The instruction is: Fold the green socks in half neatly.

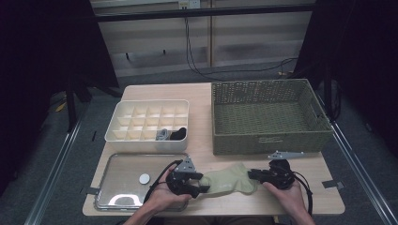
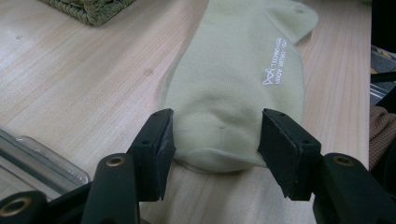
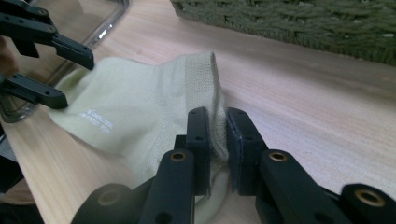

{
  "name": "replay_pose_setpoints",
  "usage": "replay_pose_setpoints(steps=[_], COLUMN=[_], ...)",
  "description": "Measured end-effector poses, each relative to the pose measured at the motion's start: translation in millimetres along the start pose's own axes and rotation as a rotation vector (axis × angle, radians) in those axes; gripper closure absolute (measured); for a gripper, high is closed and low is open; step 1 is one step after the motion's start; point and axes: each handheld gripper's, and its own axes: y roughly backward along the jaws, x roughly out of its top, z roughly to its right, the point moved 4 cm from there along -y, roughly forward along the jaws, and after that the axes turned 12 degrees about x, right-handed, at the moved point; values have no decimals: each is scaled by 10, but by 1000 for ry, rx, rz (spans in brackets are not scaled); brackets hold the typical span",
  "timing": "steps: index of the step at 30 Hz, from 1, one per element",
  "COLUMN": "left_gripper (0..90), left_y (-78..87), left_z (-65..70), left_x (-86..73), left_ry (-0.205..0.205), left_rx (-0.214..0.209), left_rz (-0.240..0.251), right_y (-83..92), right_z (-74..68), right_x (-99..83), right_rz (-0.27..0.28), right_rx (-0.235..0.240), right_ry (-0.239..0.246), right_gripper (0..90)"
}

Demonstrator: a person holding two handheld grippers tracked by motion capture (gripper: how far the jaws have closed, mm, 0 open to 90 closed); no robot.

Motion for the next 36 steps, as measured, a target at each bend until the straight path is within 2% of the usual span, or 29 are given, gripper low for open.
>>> replay_pose_setpoints(steps=[7,11,16,23,27,36], left_gripper=[445,443,415,412,411,402], left_y=[-9,-2,-5,-9,-11,-13], left_z=[-1,2,8,20,16,28], left_x=[4,3,8,8,9,11], left_ry=[12,7,18,10,5,3], left_rx=[-10,1,0,9,7,14], left_rz=[11,1,4,6,6,6], right_y=[31,44,64,77,62,13], right_z=[-27,-44,-78,-164,-219,-322], right_x=[53,76,92,141,170,222], right_rz=[37,57,71,94,107,116], right_rx=[45,71,81,106,138,178], right_ry=[-6,-5,-2,12,24,26], right_gripper=[807,807,806,805,802,801])
